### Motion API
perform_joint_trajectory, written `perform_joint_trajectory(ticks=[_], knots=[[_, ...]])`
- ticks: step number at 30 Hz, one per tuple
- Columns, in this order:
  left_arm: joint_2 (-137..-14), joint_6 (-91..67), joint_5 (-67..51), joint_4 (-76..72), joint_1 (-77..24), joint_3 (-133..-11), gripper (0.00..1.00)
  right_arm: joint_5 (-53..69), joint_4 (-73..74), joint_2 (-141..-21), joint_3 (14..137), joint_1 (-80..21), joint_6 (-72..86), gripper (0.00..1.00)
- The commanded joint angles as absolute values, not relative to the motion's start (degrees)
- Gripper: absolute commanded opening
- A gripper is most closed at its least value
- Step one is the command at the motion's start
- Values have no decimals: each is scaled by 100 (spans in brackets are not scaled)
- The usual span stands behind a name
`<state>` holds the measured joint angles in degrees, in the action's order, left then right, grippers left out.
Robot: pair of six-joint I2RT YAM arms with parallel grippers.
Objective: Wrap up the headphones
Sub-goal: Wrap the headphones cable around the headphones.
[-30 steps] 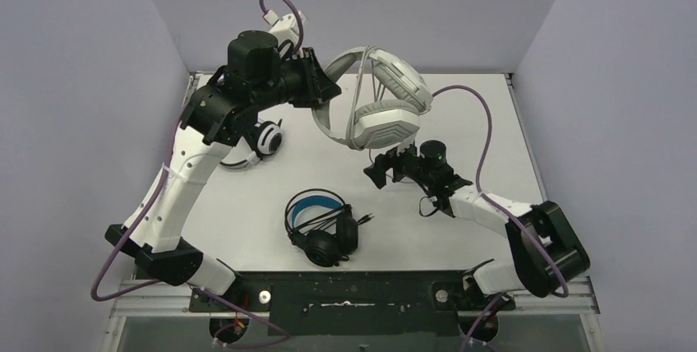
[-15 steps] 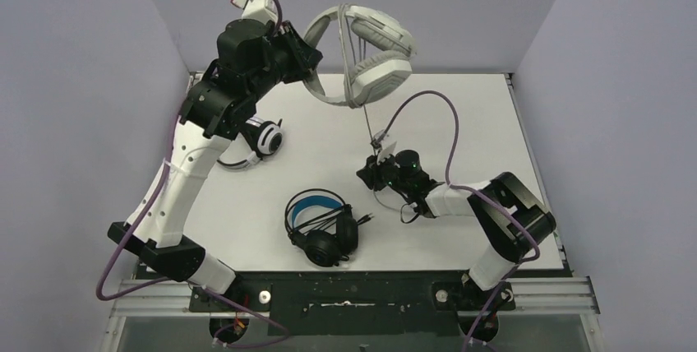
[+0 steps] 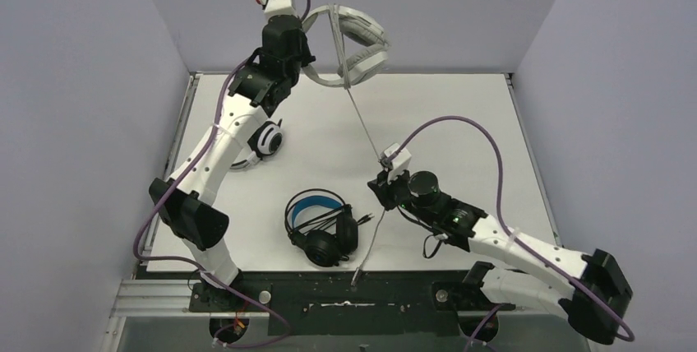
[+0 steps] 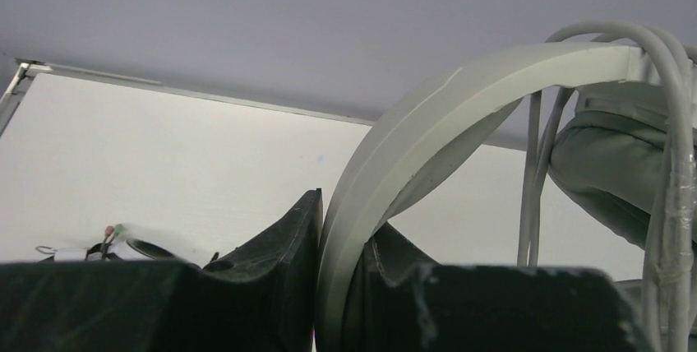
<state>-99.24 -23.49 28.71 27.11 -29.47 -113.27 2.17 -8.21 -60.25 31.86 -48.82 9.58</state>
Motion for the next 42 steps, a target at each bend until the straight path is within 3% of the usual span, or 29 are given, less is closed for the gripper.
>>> perform_joint_trajectory(ticks=[1, 7, 13, 19, 29, 37, 42], knots=[[-9859, -1727, 3796, 955, -2770, -11428, 0, -866, 1155, -5091, 3936, -5332, 702, 0], [-10075, -1310, 4033, 1087, -2995, -11058, 0, -1058, 2260, -4989, 5577, -5485, 156, 0], [-10264, -291, 3811, 1341, -3625, -11016, 0, -1407, 3366, -6267, 7770, -5493, -866, 0], [-9751, 667, 3784, 1238, -4084, -10173, 0, -2781, 4676, -7323, 9578, -5460, -1349, 4], [-8481, 1064, 2131, 1793, -4257, -9013, 0, -2902, 5021, -7082, 9699, -5374, -2070, 11], [-7582, 1304, 349, 2013, -4263, -8260, 0, -1216, 4855, -6337, 9086, -5355, -3421, 15], [-7424, 1483, -818, 2677, -4279, -8358, 0, -898, 4652, -6185, 8875, -5295, -4008, 16]])
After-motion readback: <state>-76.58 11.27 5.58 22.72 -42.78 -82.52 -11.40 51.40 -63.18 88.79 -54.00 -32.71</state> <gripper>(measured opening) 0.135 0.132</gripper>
